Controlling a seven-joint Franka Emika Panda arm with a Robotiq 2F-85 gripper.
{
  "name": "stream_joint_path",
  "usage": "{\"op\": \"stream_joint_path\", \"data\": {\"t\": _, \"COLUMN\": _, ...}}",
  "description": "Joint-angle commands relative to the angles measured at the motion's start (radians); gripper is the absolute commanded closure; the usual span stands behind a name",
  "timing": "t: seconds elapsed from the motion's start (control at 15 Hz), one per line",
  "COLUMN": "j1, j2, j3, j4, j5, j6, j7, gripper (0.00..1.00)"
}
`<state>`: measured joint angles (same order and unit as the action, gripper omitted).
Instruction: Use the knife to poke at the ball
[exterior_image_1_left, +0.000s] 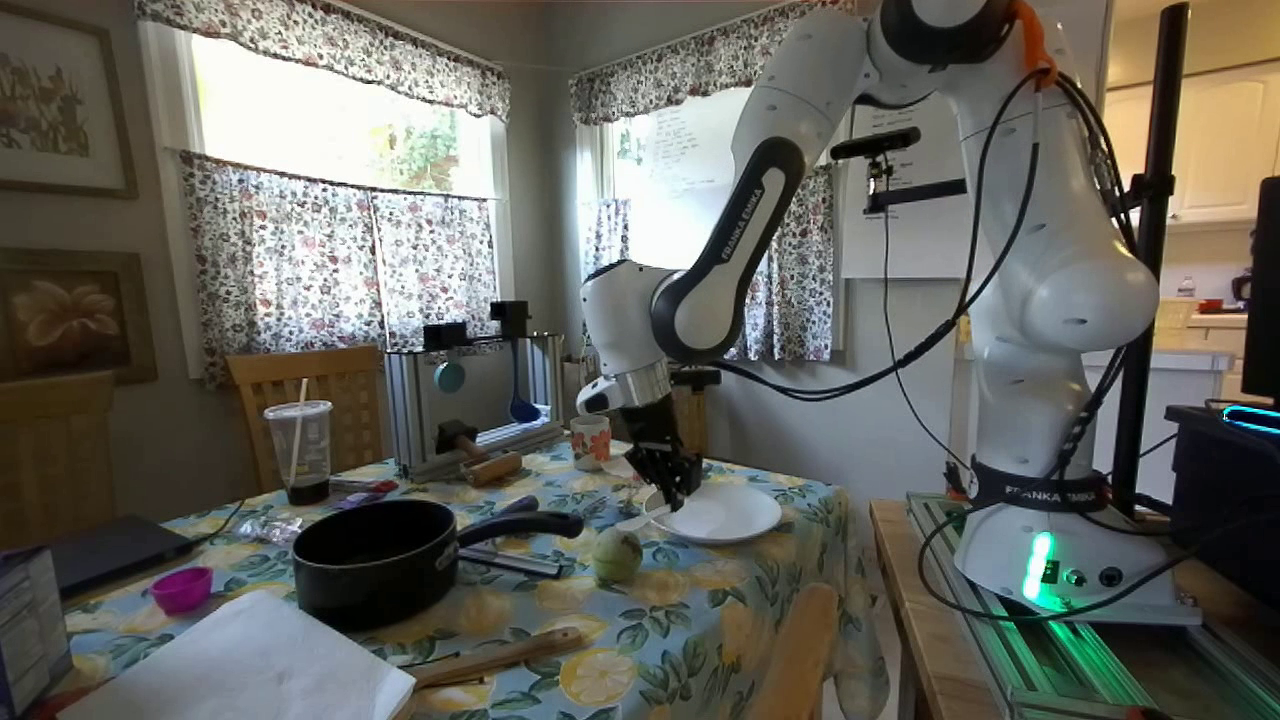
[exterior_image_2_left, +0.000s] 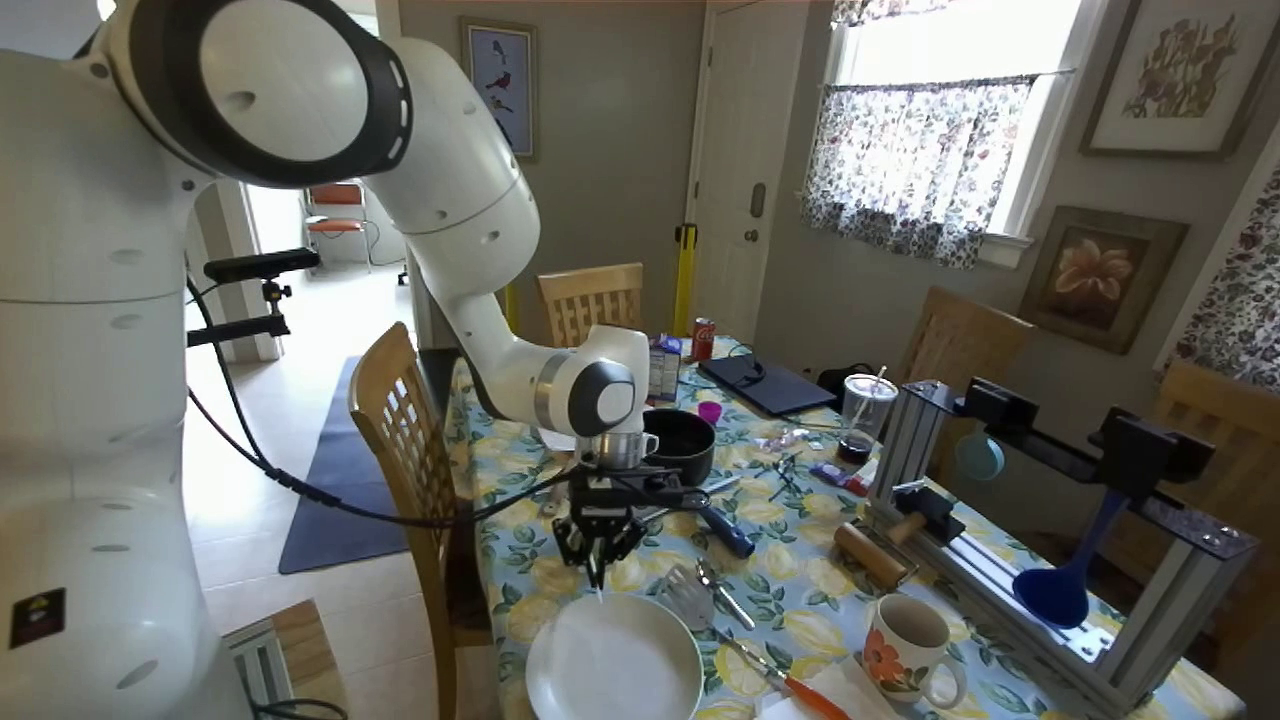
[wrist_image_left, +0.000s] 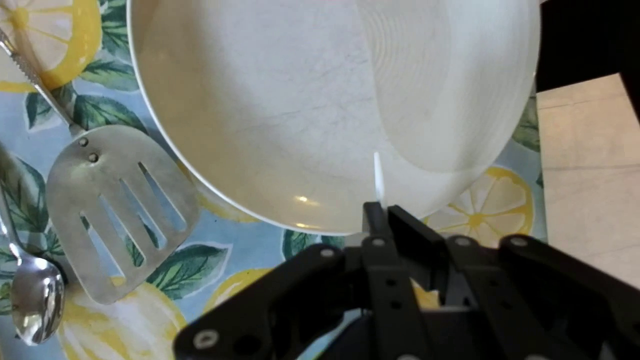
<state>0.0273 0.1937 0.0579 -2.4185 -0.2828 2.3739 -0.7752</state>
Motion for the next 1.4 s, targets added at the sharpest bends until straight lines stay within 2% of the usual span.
{"op": "stream_joint_path", "data": {"t": 0.0, "j1": 0.0, "j2": -0.047, "j3": -0.003, "j4": -0.032, "j5": -0.03, "j6": -0.076, "j7": 0.019, "gripper": 0.98}}
{"op": "stream_joint_path", "data": {"t": 0.4, "j1": 0.0, "j2": -0.092, "j3": -0.019, "j4": -0.048, "j5": -0.087, "j6": -0.121, "j7": 0.075, "gripper": 0.98}}
{"op": "stream_joint_path", "data": {"t": 0.47, "j1": 0.004, "j2": -0.099, "j3": -0.026, "j4": -0.049, "j5": -0.125, "j6": -0.11, "j7": 0.115, "gripper": 0.98}}
{"op": "stream_joint_path", "data": {"t": 1.0, "j1": 0.004, "j2": -0.046, "j3": -0.024, "j4": -0.018, "j5": -0.175, "j6": -0.095, "j7": 0.206, "gripper": 0.98}}
{"op": "stream_joint_path", "data": {"t": 1.33, "j1": 0.008, "j2": -0.012, "j3": -0.013, "j4": -0.001, "j5": -0.176, "j6": -0.085, "j7": 0.209, "gripper": 0.98}}
